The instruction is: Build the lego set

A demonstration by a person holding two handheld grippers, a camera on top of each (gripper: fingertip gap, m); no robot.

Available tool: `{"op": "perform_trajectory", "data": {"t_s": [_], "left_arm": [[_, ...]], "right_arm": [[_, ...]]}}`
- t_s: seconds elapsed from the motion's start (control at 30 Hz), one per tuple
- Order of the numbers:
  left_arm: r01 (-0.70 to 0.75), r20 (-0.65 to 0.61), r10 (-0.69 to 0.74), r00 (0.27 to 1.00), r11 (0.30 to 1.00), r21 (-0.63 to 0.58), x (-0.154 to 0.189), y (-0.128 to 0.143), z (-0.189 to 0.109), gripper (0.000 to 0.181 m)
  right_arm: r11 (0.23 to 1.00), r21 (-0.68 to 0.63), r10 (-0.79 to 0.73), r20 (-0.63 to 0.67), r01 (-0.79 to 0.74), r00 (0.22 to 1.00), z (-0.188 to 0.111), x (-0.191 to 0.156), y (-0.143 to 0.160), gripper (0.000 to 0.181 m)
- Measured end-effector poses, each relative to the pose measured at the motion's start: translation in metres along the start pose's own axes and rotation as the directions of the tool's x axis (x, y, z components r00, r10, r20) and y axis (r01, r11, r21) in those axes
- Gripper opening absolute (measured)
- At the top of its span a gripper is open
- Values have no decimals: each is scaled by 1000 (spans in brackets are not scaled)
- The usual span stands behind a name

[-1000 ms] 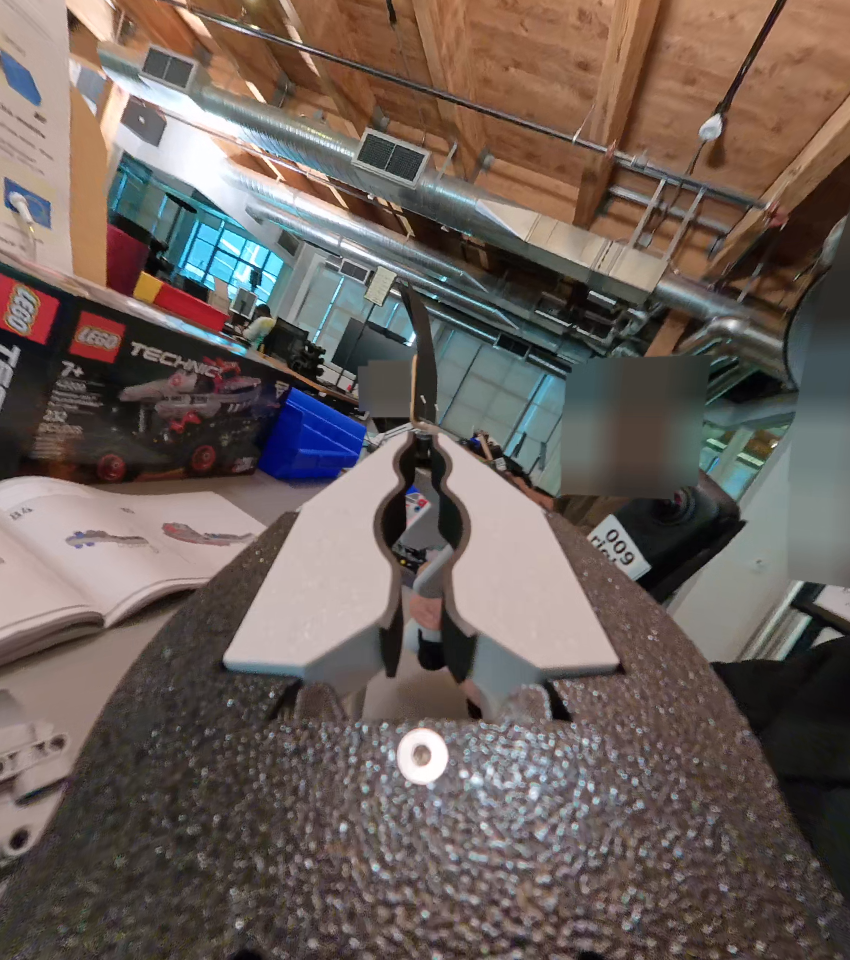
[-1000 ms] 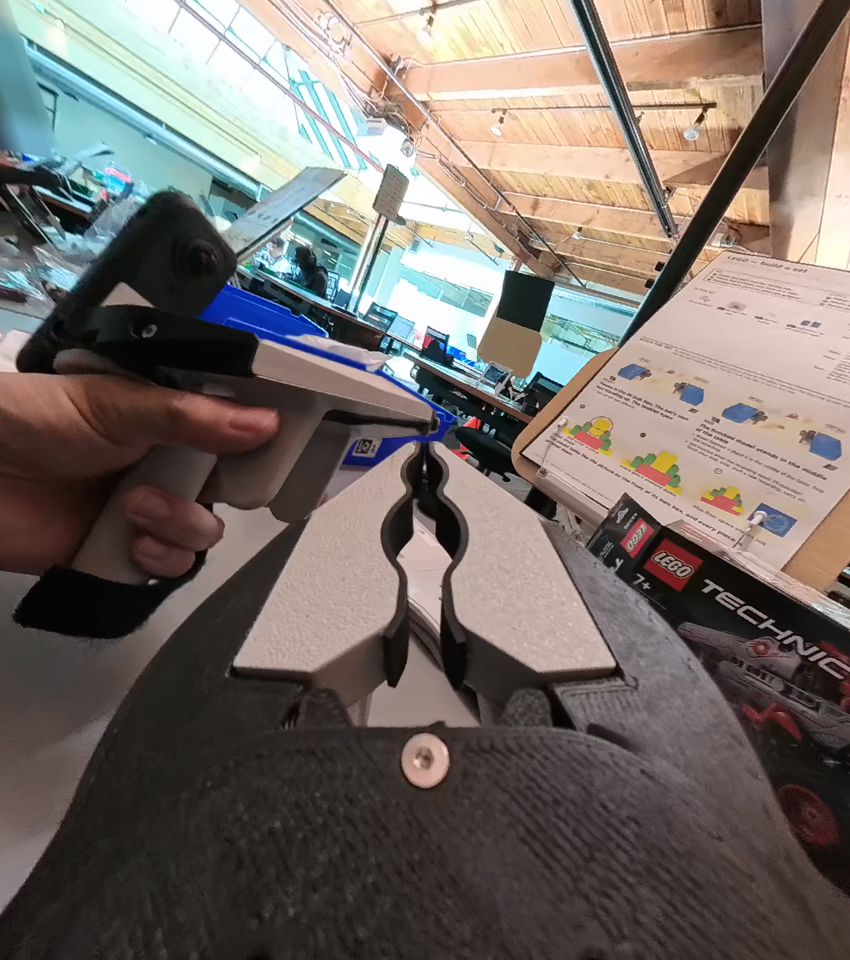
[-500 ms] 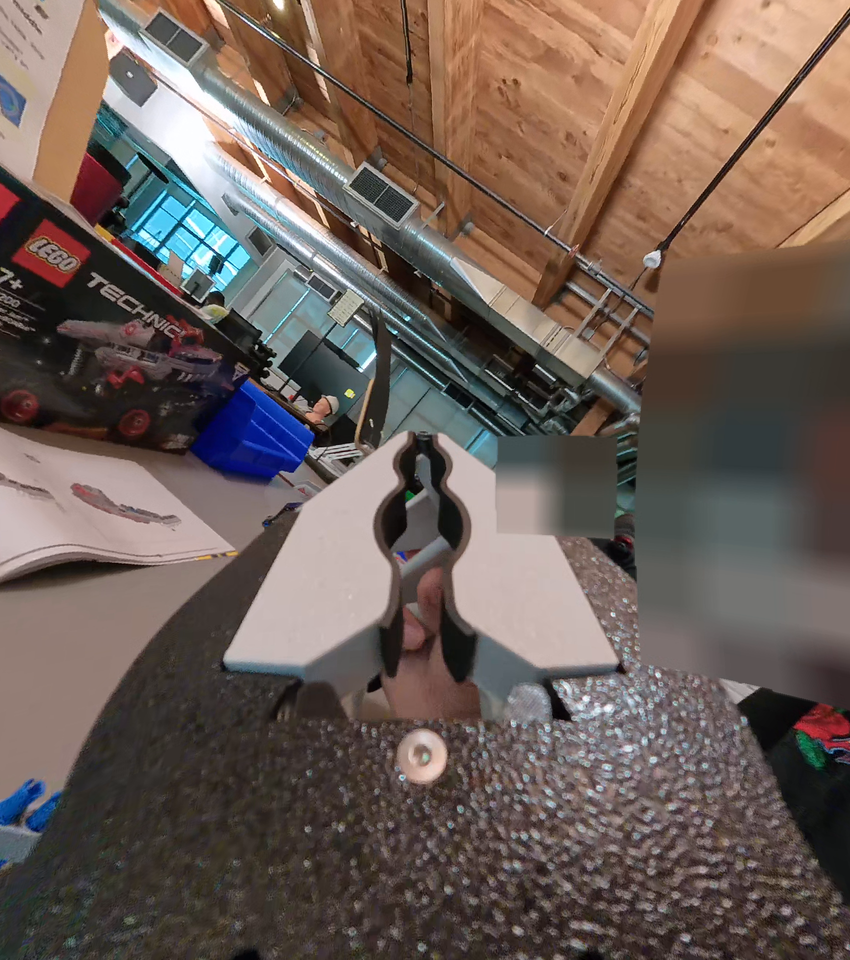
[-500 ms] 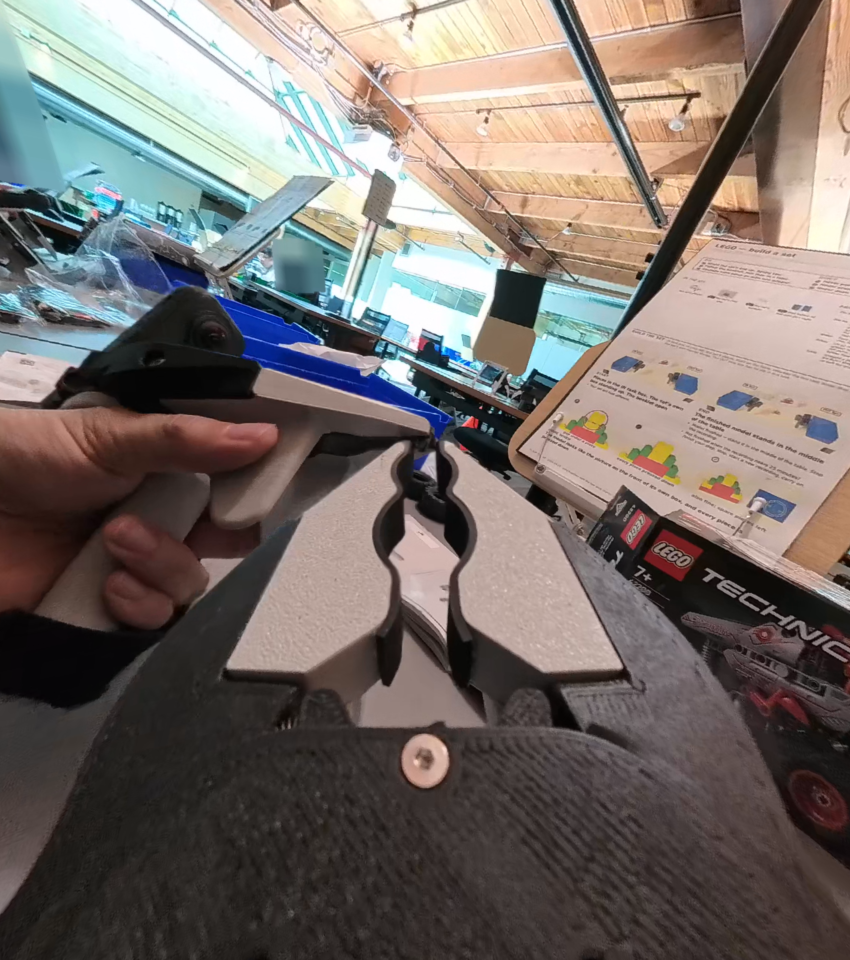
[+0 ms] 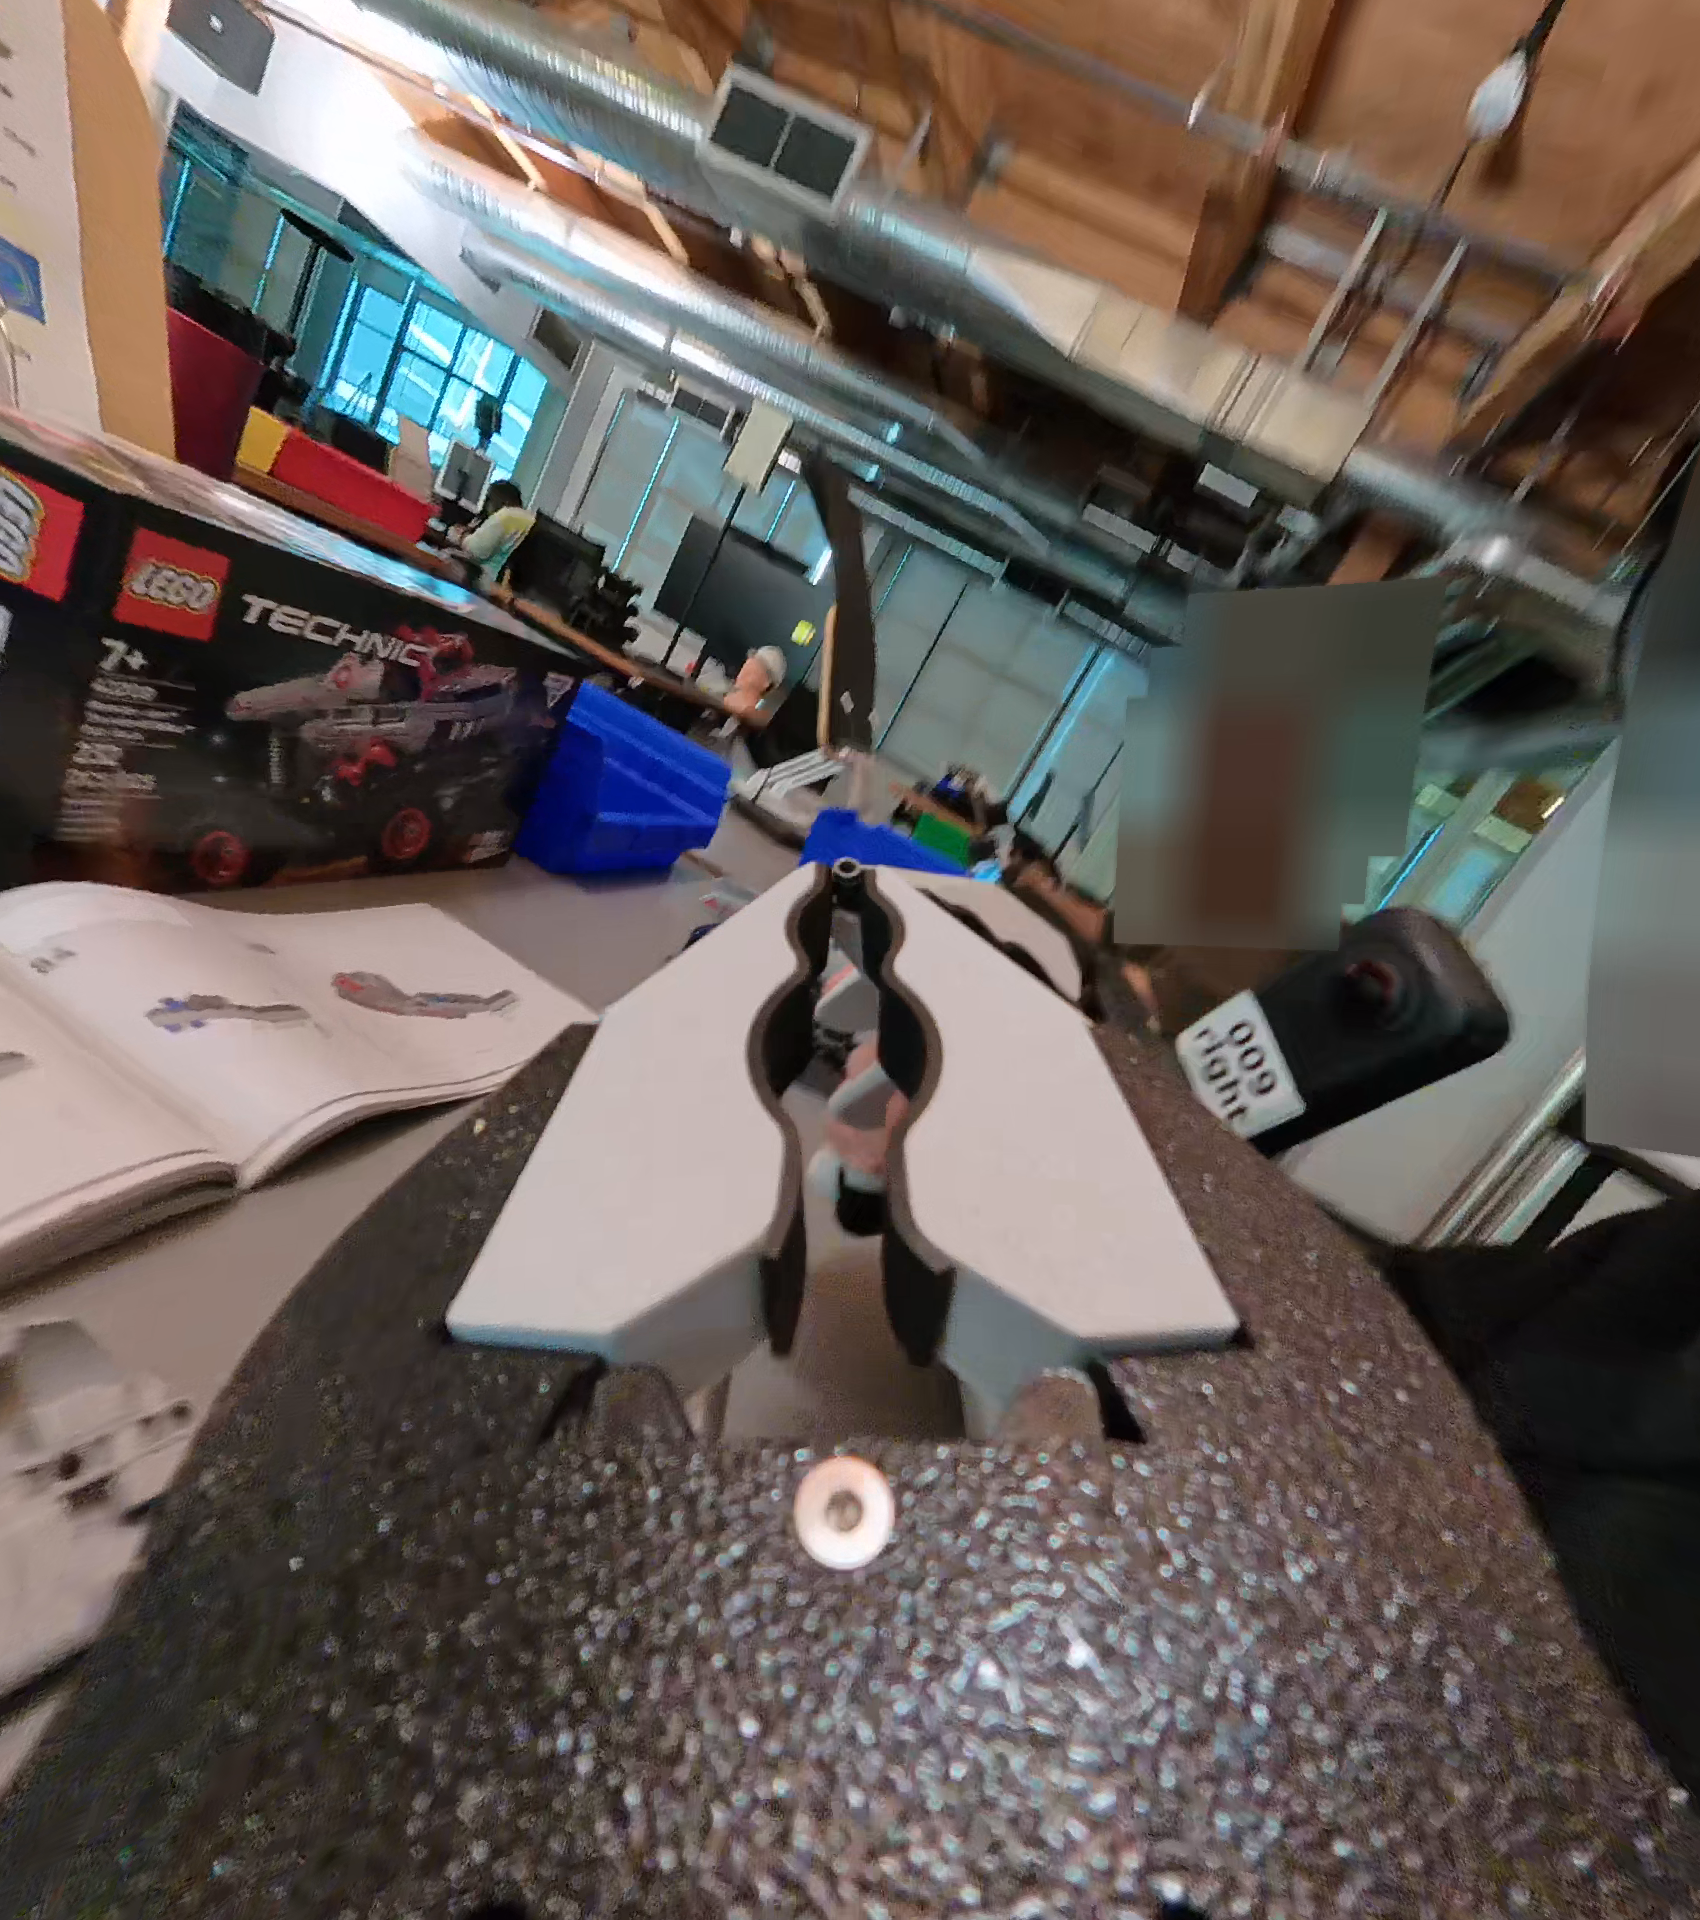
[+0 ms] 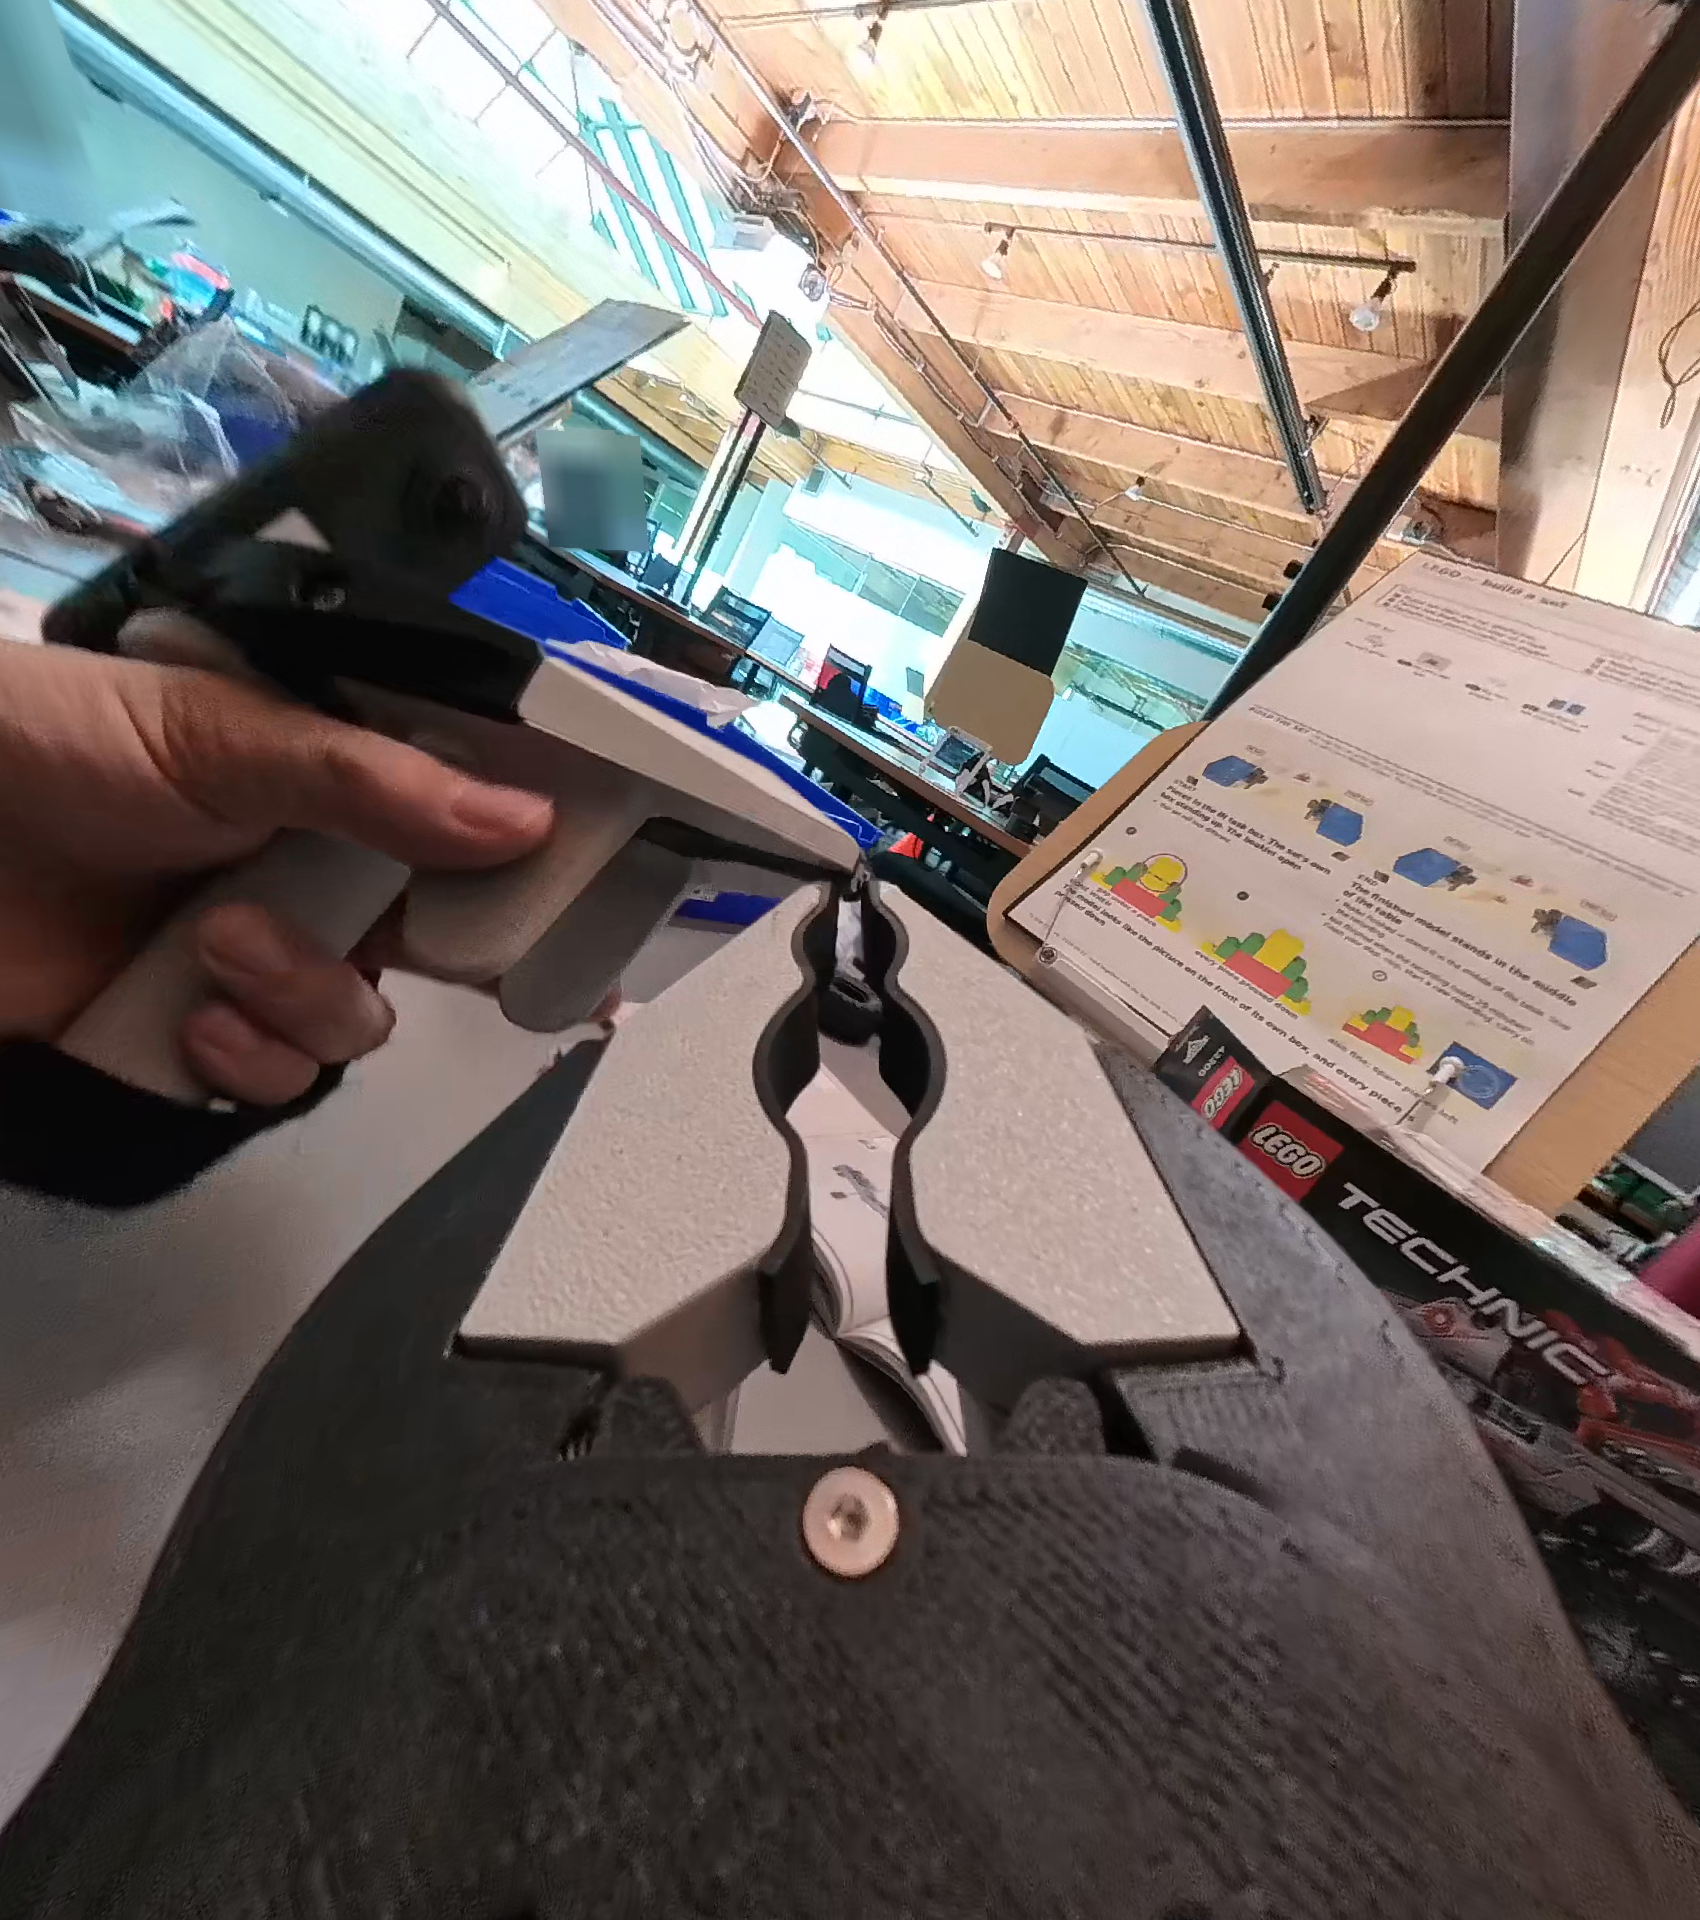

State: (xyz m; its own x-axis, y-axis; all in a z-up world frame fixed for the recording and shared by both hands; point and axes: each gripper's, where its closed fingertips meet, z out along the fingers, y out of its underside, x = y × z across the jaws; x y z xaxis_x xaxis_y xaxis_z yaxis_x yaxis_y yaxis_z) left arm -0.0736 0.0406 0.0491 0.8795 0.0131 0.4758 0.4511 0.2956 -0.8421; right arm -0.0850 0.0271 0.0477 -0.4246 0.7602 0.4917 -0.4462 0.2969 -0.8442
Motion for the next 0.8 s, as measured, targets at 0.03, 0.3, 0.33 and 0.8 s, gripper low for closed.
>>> {"op": "perform_trajectory", "data": {"t_s": [0.03, 0.3, 0.33, 0.8], "left_arm": [[-53, 14, 53, 998, 998, -40, 0, 1, -1, 2], [-371, -6, 397, 918, 853, -367, -4, 8, -14, 3], [-395, -25, 422, 906, 824, -406, -4, 9, -16, 2], [-417, -148, 409, 900, 716, -559, -2, 10, -31, 2]], "right_arm": [[1000, -5, -16, 0, 16, 1000, 0, -1, 0, 2], [990, -42, -133, 26, 134, 991, -4, -12, 3, 2], [988, -47, -145, 33, 146, 989, -2, -15, 4, 2], [989, -25, -141, 92, 144, 986, -3, -29, 3, 2]]}}
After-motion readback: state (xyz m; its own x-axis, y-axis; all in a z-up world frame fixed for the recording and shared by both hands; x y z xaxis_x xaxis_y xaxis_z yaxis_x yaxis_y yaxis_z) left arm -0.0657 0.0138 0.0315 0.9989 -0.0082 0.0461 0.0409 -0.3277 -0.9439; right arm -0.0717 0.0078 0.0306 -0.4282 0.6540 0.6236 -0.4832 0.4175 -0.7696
